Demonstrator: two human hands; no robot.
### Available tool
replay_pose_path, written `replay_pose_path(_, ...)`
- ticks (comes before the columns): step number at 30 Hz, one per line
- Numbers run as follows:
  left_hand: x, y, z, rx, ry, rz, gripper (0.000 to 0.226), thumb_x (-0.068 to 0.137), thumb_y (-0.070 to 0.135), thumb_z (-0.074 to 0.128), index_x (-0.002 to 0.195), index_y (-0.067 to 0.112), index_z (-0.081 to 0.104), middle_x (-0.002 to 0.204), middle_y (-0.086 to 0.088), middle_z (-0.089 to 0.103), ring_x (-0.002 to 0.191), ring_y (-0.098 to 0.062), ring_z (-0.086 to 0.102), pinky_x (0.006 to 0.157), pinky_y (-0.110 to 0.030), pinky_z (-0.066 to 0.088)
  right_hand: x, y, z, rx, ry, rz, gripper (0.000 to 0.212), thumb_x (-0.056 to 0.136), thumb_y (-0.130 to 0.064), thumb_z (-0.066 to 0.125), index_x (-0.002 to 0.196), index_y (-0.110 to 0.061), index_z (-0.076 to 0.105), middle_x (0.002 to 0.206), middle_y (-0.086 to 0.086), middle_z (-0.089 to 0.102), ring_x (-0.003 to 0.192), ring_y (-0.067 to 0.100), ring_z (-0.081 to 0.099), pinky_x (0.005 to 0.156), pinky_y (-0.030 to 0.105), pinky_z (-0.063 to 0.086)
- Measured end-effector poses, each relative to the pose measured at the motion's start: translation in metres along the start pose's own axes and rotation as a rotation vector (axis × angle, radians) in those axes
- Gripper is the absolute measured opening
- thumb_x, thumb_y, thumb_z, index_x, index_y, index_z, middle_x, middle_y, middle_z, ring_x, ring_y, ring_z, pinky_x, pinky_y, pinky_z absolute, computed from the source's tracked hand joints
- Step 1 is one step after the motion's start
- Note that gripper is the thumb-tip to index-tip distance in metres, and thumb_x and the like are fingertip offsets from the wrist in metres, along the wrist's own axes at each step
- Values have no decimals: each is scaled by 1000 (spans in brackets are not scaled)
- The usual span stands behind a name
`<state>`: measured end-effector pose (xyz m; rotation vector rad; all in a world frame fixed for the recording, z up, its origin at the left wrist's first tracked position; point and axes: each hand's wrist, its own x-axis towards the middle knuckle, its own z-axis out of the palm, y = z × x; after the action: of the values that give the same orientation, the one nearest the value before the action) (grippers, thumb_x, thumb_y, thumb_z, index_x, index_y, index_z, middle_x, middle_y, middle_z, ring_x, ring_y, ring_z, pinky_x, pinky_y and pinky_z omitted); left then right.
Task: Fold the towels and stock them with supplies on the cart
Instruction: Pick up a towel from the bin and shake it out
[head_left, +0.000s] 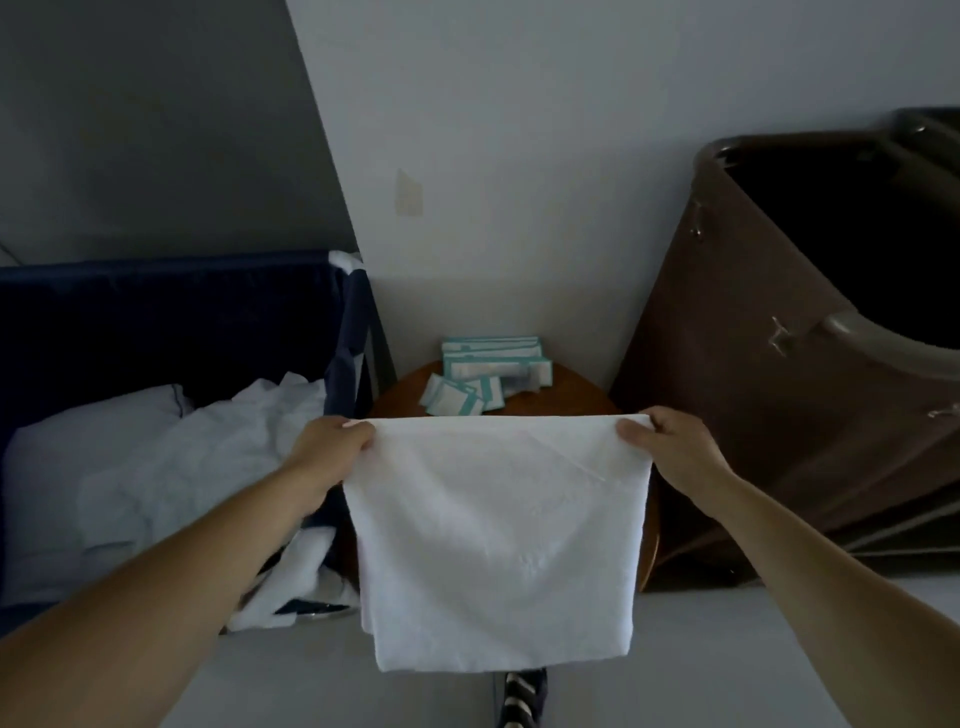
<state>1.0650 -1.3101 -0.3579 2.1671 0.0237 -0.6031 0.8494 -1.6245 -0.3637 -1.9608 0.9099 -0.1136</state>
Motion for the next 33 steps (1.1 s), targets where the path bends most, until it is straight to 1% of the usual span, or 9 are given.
replay_pose_path(4, 85, -10, 49, 87, 14, -76, 21, 92, 18, 58, 111, 10, 63, 104, -16, 67, 88, -30, 64, 72, -36, 53, 94, 37, 48, 5, -59, 160, 31, 98, -33, 61, 118, -9, 64, 115, 11, 66, 103, 29, 63, 95, 51, 52)
replay_pose_path(7, 128, -38, 97, 120, -33, -193, 62, 91, 17, 65, 146, 4, 41, 134, -21, 55, 117, -37, 56, 90, -34, 49, 138, 77, 94, -6, -108, 327, 48, 97, -31, 63, 136, -5, 53, 125, 8, 59, 111, 31, 58, 95, 42, 48)
replay_pose_path(11, 140, -80, 143, 182, -124, -319, 63, 91, 20, 68, 143, -2, 40, 138, -22, 51, 123, -38, 52, 98, -41, 47, 154, 124, 136, -87, -167, 457, 56, 97, -37, 61, 143, -10, 47, 141, 9, 52, 125, 32, 53, 104, 42, 45)
replay_pose_path(15, 124, -110, 154, 184, -26, -329, 68, 90, 20, 68, 147, 2, 35, 143, -22, 45, 128, -40, 47, 104, -51, 44, 140, 144, 144, -83, -20, 431, 52, 91, -47, 62, 134, -18, 55, 129, 3, 61, 113, 29, 60, 96, 44, 52)
replay_pose_path(18, 100, -133, 153, 389, 54, -374, 78, 89, 43, 66, 148, 4, 34, 146, -22, 42, 131, -44, 44, 107, -53, 39, 110, 153, 146, -51, 33, 492, 53, 89, -56, 61, 129, -21, 58, 117, 0, 66, 92, 21, 61, 79, 34, 50)
replay_pose_path(21, 78, -152, 150, 544, 86, -430, 92, 80, 68, 62, 141, 2, 42, 139, -23, 49, 126, -44, 48, 105, -53, 41, 76, 164, 148, -39, 21, 605, 70, 81, -69, 62, 133, -22, 54, 112, -1, 66, 89, 23, 63, 75, 34, 52)
replay_pose_path(25, 58, -173, 149, 432, 53, -463, 98, 72, 71, 70, 137, 2, 43, 135, -20, 49, 123, -42, 48, 95, -50, 45, 32, 171, 156, 29, -33, 663, 94, 51, -85, 67, 127, -32, 54, 105, -9, 66, 87, 17, 64, 72, 31, 51)
replay_pose_path(29, 63, -170, 143, 266, -18, -461, 83, 75, 56, 78, 128, -2, 51, 125, -20, 60, 109, -39, 61, 78, -38, 46, 33, 170, 158, 124, -69, 648, 83, 55, -60, 89, 125, -27, 59, 107, -5, 69, 90, 16, 65, 70, 30, 53)
replay_pose_path(33, 69, -149, 141, -175, -162, -525, 40, 83, 25, 78, 116, 6, 66, 111, -16, 70, 96, -35, 67, 88, -46, 55, 50, 153, 154, 258, -119, 653, 58, 58, -39, 94, 106, -20, 68, 96, 0, 74, 85, 20, 70, 63, 30, 53)
